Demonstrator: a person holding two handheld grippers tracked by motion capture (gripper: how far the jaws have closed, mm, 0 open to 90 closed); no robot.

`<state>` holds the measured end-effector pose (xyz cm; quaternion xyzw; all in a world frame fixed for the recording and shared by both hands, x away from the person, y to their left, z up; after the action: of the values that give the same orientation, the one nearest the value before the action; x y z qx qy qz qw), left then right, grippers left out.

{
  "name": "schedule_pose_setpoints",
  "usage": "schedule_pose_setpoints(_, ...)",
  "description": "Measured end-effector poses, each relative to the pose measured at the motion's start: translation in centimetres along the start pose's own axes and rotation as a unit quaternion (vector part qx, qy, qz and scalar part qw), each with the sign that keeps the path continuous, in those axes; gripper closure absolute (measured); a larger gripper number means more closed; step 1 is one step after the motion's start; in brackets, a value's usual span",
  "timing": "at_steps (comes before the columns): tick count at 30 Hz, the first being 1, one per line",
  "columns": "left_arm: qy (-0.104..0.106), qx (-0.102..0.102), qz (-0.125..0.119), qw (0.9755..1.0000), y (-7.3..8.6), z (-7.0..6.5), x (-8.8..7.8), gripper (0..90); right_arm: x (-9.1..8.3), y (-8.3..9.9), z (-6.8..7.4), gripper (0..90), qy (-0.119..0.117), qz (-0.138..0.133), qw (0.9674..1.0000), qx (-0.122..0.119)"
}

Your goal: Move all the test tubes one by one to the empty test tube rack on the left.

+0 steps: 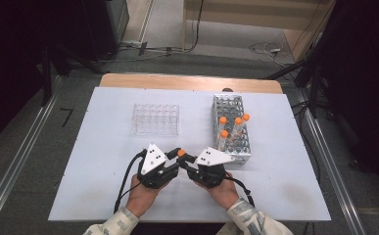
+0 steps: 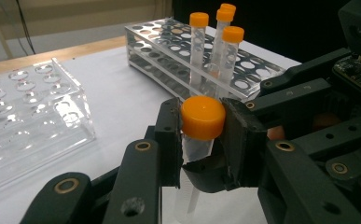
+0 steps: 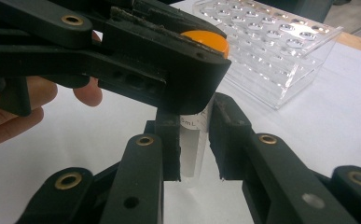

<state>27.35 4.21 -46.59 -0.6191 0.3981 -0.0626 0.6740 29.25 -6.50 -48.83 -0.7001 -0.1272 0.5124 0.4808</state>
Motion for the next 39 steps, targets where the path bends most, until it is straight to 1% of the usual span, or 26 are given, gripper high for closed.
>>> schedule_pose_setpoints(5,0.002,-0.001,-0.002,1.0000,0.0,0.1,-0.1,70.7,0.0,0.0,0.0,70.5,-0.001,-0.001,1.0000,-0.001)
schedule_pose_setpoints(7,0.001,-0.002,-0.006,1.0000,-0.1,0.1,-0.1,70.7,0.0,0.0,0.0,68.2,-0.002,0.000,1.0000,-0.001)
schedule_pose_setpoints(12,-0.005,-0.010,-0.010,0.9999,-0.2,0.7,-0.4,70.8,0.1,0.1,0.0,50.4,-0.007,0.007,1.0000,-0.001)
schedule_pose_setpoints(14,-0.010,-0.013,-0.012,0.9998,-0.3,1.1,-0.5,70.8,0.0,0.1,-0.1,42.7,-0.006,0.008,0.9999,0.005)
schedule_pose_setpoints(16,-0.015,-0.017,-0.015,0.9996,-0.4,1.5,-0.5,70.8,0.0,0.1,-0.3,38.2,-0.007,0.010,0.9998,0.015)
schedule_pose_setpoints(18,-0.021,-0.021,-0.019,0.9994,-0.6,1.9,-0.6,70.8,-0.2,0.1,-0.5,35.0,-0.004,0.011,0.9998,0.016)
schedule_pose_setpoints(20,-0.028,-0.024,-0.020,0.9991,-0.8,2.4,-0.6,70.8,-0.4,0.1,-0.6,33.8,-0.001,0.009,0.9998,0.019)
schedule_pose_setpoints(24,-0.042,-0.037,-0.022,0.9982,-1.0,3.6,-0.6,70.8,-0.9,0.1,-0.7,31.9,0.001,0.005,0.9999,0.016)
schedule_pose_setpoints(30,-0.055,-0.047,-0.023,0.9971,-1.3,4.9,-0.7,70.8,-1.8,0.4,-1.1,31.7,0.004,0.004,0.9997,0.023)
schedule_pose_setpoints(36,-0.067,-0.055,-0.024,0.9959,-1.7,6.0,-0.3,70.8,-2.8,0.6,-1.7,31.7,0.011,-0.004,0.9993,0.034)
schedule_pose_setpoints(39,-0.068,-0.057,-0.028,0.9957,-2.0,6.2,-0.2,70.8,-3.3,0.9,-2.0,31.7,0.015,-0.007,0.9991,0.039)
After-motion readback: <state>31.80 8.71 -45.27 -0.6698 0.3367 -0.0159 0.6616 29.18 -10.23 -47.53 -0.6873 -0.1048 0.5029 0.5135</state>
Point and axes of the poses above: each handheld gripper's, and its own axes: x roughly forward along the jaws, y roughly out of its underside, z roughly to its left, the point moved 6 cm from there along x, roughly forward along the jaws, and after that the axes turned 8 degrees about z, right-handed, at the moved point
